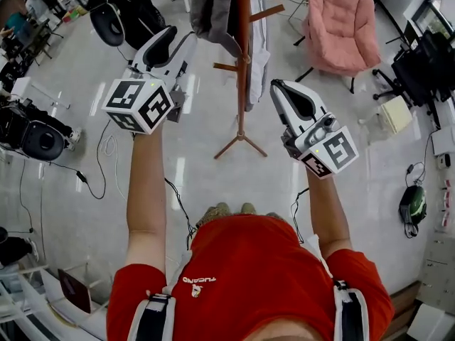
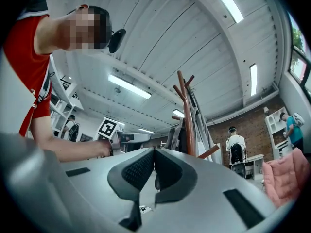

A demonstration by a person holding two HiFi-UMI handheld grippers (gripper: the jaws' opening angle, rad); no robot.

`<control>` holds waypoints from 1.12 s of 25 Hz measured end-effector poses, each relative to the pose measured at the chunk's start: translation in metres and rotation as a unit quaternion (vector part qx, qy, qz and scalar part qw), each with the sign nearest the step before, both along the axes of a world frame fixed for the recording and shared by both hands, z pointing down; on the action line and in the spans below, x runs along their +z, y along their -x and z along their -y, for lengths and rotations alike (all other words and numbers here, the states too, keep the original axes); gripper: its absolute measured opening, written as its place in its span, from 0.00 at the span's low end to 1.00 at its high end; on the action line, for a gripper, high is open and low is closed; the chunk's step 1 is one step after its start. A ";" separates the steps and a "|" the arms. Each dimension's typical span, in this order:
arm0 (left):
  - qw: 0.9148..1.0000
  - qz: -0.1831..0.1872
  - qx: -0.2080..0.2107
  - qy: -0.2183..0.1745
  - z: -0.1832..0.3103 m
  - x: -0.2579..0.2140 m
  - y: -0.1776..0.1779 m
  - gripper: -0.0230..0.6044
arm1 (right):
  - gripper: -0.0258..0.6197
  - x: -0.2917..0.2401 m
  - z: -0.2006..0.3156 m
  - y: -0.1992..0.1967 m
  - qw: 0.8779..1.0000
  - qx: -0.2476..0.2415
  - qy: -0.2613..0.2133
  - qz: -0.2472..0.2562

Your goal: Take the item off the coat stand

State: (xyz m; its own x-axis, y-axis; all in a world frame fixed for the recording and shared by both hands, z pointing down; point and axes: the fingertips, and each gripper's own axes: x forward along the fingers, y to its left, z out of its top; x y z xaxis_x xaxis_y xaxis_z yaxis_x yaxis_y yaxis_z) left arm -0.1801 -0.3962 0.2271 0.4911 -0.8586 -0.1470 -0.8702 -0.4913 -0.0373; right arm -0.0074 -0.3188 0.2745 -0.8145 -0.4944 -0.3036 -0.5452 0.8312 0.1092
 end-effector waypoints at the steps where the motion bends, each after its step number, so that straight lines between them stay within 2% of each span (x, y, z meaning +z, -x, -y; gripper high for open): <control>1: 1.000 0.002 0.004 0.001 0.009 -0.002 0.002 0.32 | 0.08 -0.002 0.004 0.002 1.000 0.005 -0.001 0.000; 8: 0.999 0.011 0.037 0.018 0.082 -0.005 0.008 0.40 | 0.08 -0.007 0.030 0.013 0.999 0.045 -0.002 -0.004; 15: 0.996 0.032 0.073 0.034 0.128 0.005 -0.015 0.40 | 0.08 0.003 0.041 -0.010 0.997 0.081 0.007 -0.009; 16: 0.996 0.032 0.077 0.033 0.130 0.006 -0.018 0.37 | 0.08 0.005 0.042 -0.012 0.996 0.085 0.008 -0.009; 18: 0.996 0.028 0.078 0.029 0.134 0.006 -0.019 0.21 | 0.08 0.008 0.042 -0.015 0.996 0.091 0.008 -0.009; 20: 0.997 0.017 0.073 0.025 0.135 0.003 -0.016 0.11 | 0.08 0.009 0.042 -0.017 0.995 0.095 0.008 -0.008; 22: 0.997 0.008 0.068 0.021 0.135 -0.003 -0.012 0.08 | 0.08 0.010 0.042 -0.018 0.995 0.099 0.009 -0.006; 28: 0.999 0.000 0.043 0.015 0.134 -0.023 0.001 0.07 | 0.08 0.011 0.043 -0.021 0.995 0.099 0.015 0.006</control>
State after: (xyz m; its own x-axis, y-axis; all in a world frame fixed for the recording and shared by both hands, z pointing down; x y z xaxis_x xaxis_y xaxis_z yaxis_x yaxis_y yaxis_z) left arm -0.1810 -0.5307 0.2037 0.5631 -0.8174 -0.1212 -0.8248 -0.5651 -0.0211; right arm 0.0132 -0.3613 0.2859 -0.6972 -0.6534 -0.2948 -0.6991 0.7107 0.0782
